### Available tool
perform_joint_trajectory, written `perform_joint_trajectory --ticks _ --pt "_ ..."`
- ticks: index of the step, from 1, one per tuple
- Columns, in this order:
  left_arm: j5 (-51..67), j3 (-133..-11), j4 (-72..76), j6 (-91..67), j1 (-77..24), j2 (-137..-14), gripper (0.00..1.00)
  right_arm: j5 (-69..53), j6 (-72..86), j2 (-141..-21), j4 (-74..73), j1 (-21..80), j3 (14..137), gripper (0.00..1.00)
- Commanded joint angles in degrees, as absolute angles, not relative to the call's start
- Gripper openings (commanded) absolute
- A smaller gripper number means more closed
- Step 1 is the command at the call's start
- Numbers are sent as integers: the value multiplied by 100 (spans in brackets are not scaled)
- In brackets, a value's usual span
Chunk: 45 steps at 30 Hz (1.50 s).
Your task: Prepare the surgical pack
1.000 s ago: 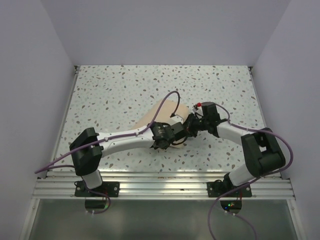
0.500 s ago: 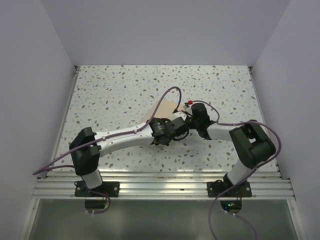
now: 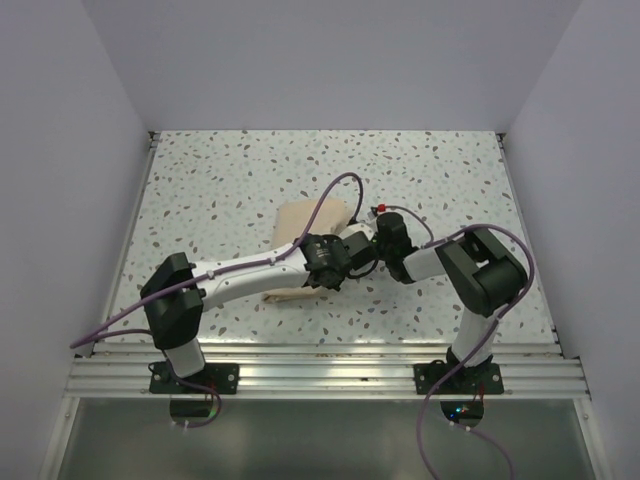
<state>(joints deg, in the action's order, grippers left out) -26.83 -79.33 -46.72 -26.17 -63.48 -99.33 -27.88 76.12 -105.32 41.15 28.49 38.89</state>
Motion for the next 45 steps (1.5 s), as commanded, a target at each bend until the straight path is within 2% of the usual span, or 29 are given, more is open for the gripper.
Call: perform_joint_trajectory --ticks 1,2,5,8,11,20,26,31,36,38,42,43,45 --pt "-2233 -7919 -4192 -2786 -6399 -9695 2 -2715 7192 -10223 3590 2734 4192 0" --pt "-2206 -7910 -4210 -2908 -6364 -9668 6 -2777 7050 -10126 3368 2725 4218 0" --pt "-1970 -7867 -4289 -3119 -6162 -9563 35 -2909 6549 -9818 2436 2707 4403 0" --pt "-1838 -7761 -4202 -3243 -5968 -9344 55 -3059 6373 -9581 2226 2716 4394 0" --pt "-1801 -7918 -4262 -3278 -5687 -9325 64 -3015 6030 -9396 1715 2707 4482 0" --pt "-2250 -9464 -5053 -3120 -5484 -10695 70 -3207 5810 -9167 1380 2417 4219 0" --pt "-2426 -9966 -5536 -3401 -5493 -11328 72 -3401 5581 -8930 1090 2013 4034 0" --pt "-2777 -10406 -6073 -3568 -5537 -11794 71 -3550 5160 -8596 520 1592 3946 0" --pt "-3199 -10652 -6556 -3709 -5555 -12023 66 -3577 4939 -8447 299 1564 3955 0" --pt "-3234 -10644 -6574 -3665 -5555 -12067 60 -3603 4913 -8437 281 1564 3981 0" --pt "-3164 -10643 -6495 -3516 -5537 -12111 37 -3884 4896 -8630 387 1556 4112 0" --pt "-3147 -10652 -6486 -3490 -5528 -12103 22 -3963 4861 -8700 378 1556 4157 0" --pt "-3076 -10635 -6399 -3463 -5528 -12041 10 -4174 4738 -8815 300 1556 4340 0"
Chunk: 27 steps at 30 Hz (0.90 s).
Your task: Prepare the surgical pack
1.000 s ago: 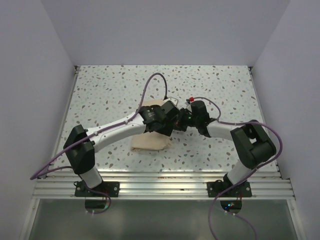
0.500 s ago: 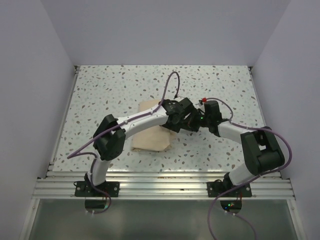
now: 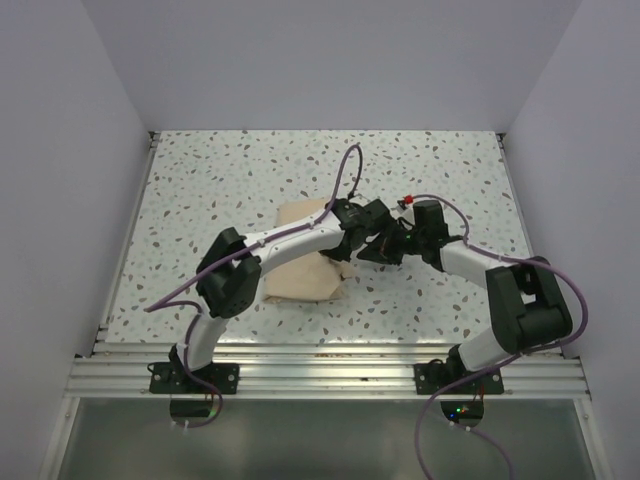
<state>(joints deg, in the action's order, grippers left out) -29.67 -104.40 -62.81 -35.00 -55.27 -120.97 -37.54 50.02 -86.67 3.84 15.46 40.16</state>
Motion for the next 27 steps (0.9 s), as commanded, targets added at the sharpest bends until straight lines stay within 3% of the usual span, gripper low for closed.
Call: perform_joint_trajectory --ticks 1,9,17,27 --pt "-3015 -10635 -6338 -3445 -5528 -11945 1 -4192 4685 -8842 229 1556 4403 0" --pt "-2479 -10547 -6021 -3331 -5484 -11488 0 -4825 4641 -9141 202 1652 4842 0" --pt "-1978 -10310 -5766 -3349 -5221 -11153 0 -4694 4544 -8877 88 2038 4624 0" --pt "-1661 -10099 -5458 -3199 -5212 -10943 0 -4605 4948 -9210 1097 2250 4438 0"
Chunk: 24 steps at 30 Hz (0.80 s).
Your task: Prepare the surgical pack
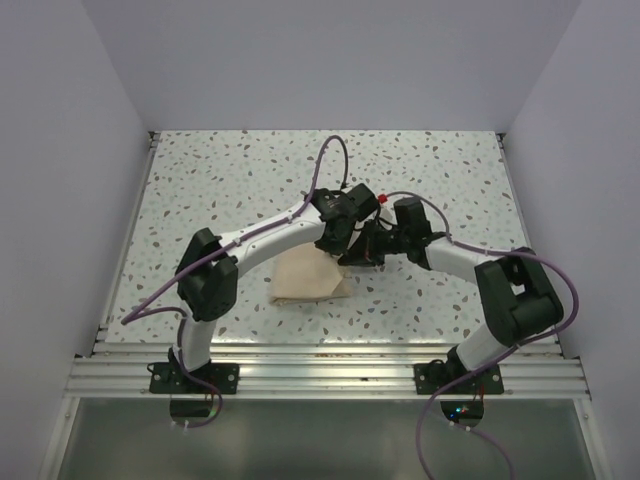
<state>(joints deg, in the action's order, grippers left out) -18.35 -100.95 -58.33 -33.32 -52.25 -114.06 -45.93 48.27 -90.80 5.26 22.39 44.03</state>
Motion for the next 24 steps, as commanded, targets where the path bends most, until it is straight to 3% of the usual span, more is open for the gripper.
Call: perform_joint_trajectory --ticks 1,5,8,12,20,24 --pt "-1574 -10099 -5441 -3182 -5212 -10934 0 -4597 5000 -9281 1212 2276 4456 0" --pt "-1319 -10064 -5212 -3138 -5212 -10898 0 -4395 5202 -9851 1581 2732 4763 0" --pt "-1213 -10090 -5089 -3112 -5212 -10916 0 -4096 6218 -10291 3016 3110 4528 0" --pt "-1186 -10177 -5141 -3076 -5212 -10986 0 -3859 6557 -10310 3647 3077 4202 0" --pt "-1301 -9888 -5186 -3076 -5212 -10881 0 -4253 4891 -9458 1096 1821 4271 0" --pt "-1257 -9730 -5089 -2989 -5212 -10776 0 -4245 4535 -9159 554 1688 4395 0"
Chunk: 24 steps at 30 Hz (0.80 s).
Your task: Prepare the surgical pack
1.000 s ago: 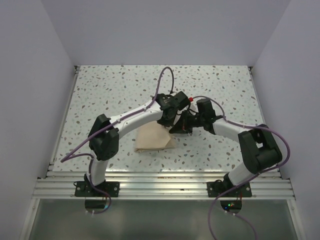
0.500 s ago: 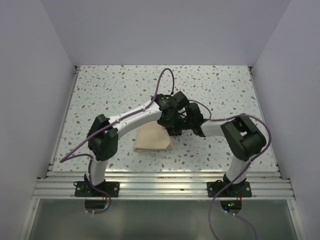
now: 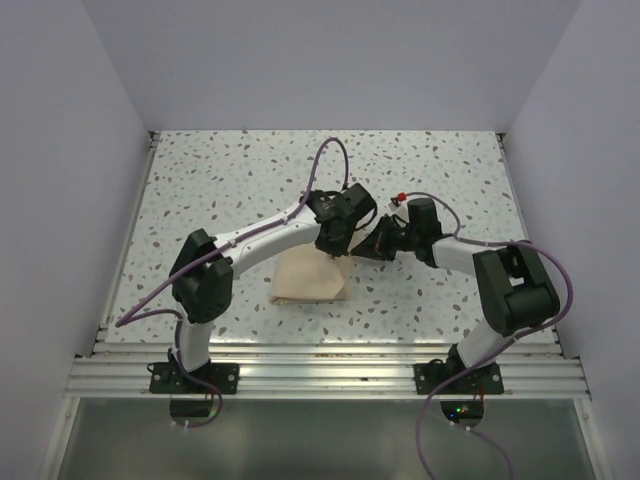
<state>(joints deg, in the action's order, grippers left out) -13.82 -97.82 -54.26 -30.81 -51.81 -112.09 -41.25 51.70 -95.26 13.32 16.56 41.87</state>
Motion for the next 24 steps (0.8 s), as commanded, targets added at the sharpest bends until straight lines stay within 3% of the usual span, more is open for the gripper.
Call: perform_joint_trajectory --ticks 1,7,12,17,24 --pt "-1248 -9721 -5071 -2971 -5212 -10767 0 -4228 4544 -9123 528 1679 4395 0" --pt "-1029 -9712 -4896 -2848 -5221 -10661 0 -4140 5097 -9167 1300 1723 4140 0" --pt "-756 -9677 -4755 -2690 -5229 -10608 0 -3824 6028 -9763 2863 2012 4192 0" --pt "-589 -9633 -4684 -2593 -5352 -10608 0 -2937 6819 -10239 3866 2364 4324 0" --pt "-440 -9290 -4535 -2681 -5388 -10503 0 -2154 5591 -9835 1566 2163 4588 0"
